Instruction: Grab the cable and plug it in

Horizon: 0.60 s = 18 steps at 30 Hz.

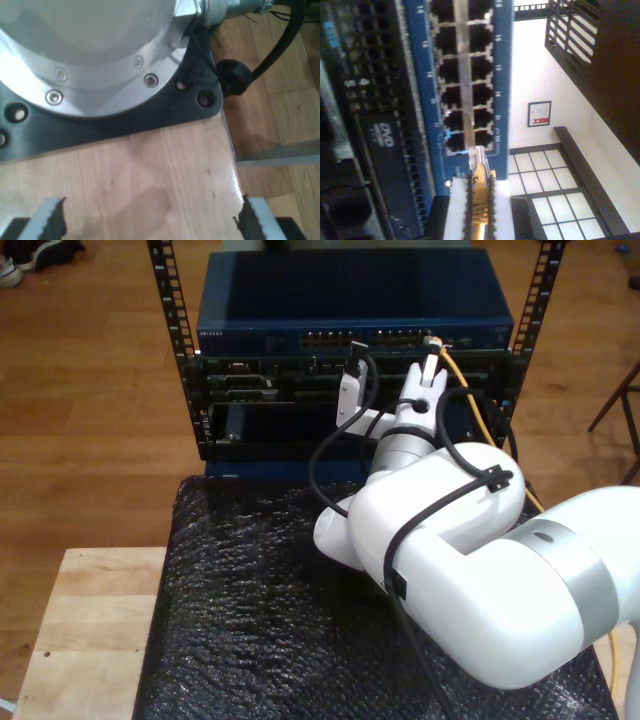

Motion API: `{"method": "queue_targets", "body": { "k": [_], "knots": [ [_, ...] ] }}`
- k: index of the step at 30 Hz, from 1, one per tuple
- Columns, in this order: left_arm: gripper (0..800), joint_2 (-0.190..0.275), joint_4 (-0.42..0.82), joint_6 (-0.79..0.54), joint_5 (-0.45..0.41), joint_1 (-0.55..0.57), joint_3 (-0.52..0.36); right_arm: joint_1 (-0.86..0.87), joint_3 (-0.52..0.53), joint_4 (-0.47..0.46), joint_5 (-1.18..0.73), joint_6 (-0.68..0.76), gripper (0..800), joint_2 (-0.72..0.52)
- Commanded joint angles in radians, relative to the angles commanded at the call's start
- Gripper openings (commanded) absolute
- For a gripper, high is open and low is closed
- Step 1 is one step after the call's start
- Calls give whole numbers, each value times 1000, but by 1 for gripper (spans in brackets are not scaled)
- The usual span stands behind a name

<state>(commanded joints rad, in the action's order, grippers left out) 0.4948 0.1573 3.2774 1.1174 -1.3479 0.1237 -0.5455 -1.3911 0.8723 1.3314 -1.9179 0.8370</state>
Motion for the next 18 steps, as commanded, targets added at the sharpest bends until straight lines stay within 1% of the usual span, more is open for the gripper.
{"method": "queue_targets", "body": {
  "k": [18],
  "knots": [
    [800,0,0,0,0,0,0,-12,8,9,5,-21,0,-14]
  ]
}}
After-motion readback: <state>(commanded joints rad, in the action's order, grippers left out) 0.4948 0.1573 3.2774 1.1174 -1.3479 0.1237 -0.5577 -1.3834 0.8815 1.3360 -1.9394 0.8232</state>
